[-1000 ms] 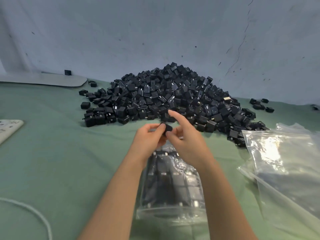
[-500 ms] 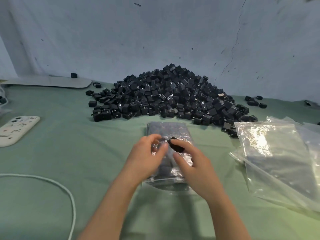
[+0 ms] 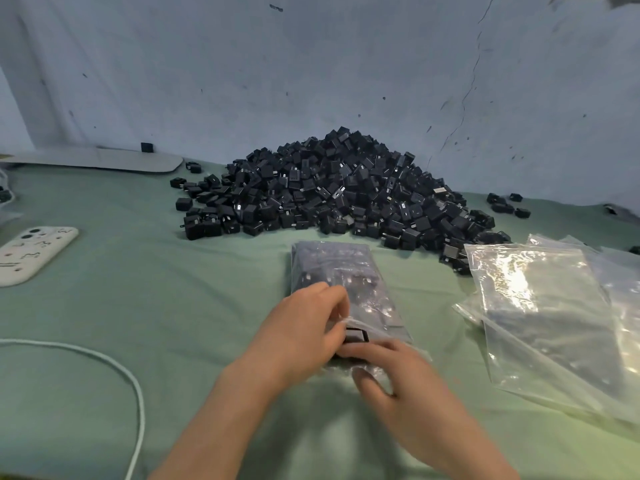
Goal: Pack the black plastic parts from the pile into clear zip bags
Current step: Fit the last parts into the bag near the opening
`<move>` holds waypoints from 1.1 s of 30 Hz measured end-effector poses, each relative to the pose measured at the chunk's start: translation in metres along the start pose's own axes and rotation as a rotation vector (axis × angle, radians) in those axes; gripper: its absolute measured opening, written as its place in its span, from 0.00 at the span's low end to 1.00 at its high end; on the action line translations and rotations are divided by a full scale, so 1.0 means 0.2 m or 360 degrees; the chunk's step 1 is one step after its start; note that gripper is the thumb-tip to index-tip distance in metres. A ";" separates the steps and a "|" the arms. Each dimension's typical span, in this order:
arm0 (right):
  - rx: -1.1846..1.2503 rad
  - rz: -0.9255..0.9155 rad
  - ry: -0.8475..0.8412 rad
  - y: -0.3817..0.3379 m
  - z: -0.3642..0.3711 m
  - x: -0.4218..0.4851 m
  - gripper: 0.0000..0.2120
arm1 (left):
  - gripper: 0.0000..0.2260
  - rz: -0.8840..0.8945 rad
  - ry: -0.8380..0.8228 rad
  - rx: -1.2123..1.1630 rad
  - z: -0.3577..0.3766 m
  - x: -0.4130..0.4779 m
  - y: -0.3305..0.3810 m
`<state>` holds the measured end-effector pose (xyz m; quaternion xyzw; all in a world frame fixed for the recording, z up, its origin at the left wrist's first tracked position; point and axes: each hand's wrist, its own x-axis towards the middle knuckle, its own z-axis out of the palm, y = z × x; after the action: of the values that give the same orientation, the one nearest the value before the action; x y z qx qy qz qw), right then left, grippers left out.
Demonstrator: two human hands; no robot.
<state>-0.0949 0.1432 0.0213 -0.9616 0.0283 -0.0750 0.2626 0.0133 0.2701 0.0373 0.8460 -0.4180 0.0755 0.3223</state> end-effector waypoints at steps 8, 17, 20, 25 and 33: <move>-0.0396 0.0121 0.0107 -0.04 0.26 0.31 0.15 | 0.02 0.0077 0.0014 0.0208 0.01 -0.04 0.01; -0.0665 0.0215 -0.0087 0.00 0.27 0.45 0.19 | 0.10 -0.0480 0.0183 -0.0694 0.05 0.09 -0.22; -0.0544 0.0232 -0.0041 0.00 0.28 0.44 0.19 | 0.19 -0.1009 0.0263 -0.0854 0.12 0.17 -0.32; -0.0560 0.0240 -0.0085 -0.02 0.28 0.47 0.19 | 0.20 -0.1181 0.0174 -0.1204 0.20 0.21 -0.33; -0.0623 0.0184 -0.0068 0.01 0.29 0.48 0.23 | 0.20 -0.1187 0.0171 -0.1172 0.20 0.21 -0.32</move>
<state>0.0086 0.1627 -0.0170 -0.9924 0.0920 -0.0326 0.0753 0.0821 0.2468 -0.0087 0.7629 -0.0703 -0.1528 0.6242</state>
